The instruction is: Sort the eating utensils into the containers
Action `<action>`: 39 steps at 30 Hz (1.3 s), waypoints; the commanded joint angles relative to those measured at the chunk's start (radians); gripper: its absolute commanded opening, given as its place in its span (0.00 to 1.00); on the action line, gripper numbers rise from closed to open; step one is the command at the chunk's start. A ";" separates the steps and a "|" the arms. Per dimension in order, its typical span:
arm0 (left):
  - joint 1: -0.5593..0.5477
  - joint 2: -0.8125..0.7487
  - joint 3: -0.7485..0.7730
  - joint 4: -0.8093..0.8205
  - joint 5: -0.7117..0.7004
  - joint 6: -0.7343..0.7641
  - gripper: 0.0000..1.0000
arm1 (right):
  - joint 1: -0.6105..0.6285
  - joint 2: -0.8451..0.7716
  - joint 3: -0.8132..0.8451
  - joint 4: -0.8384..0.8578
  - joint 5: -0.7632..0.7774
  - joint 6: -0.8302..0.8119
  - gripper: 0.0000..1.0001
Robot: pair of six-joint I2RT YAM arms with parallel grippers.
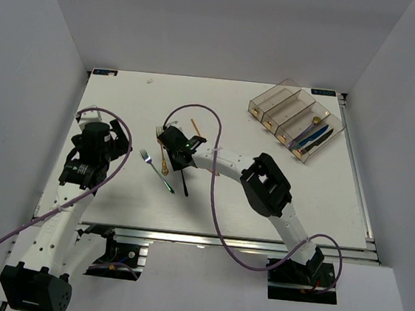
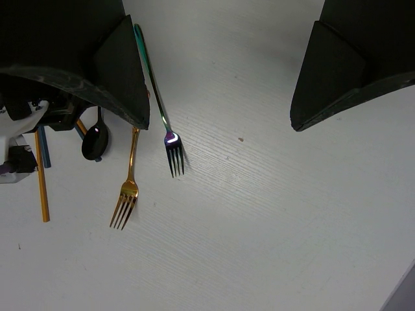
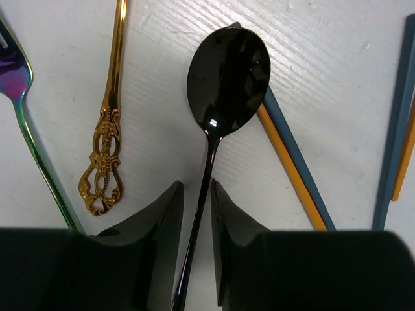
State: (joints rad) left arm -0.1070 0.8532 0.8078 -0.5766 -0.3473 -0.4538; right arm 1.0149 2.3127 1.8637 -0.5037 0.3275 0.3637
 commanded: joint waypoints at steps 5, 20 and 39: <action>-0.002 -0.016 0.010 -0.002 0.007 -0.002 0.98 | -0.001 0.036 0.029 -0.032 -0.007 0.014 0.03; -0.002 -0.009 0.010 0.000 0.016 0.000 0.98 | -0.148 -0.425 -0.217 0.163 -0.149 0.038 0.00; -0.002 -0.013 0.008 0.003 0.014 0.000 0.98 | -0.987 -0.268 -0.048 0.234 0.025 0.258 0.00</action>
State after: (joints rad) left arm -0.1070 0.8528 0.8078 -0.5762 -0.3389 -0.4534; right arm 0.0387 2.0293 1.7447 -0.2600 0.3244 0.5812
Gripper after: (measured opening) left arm 0.981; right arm 0.010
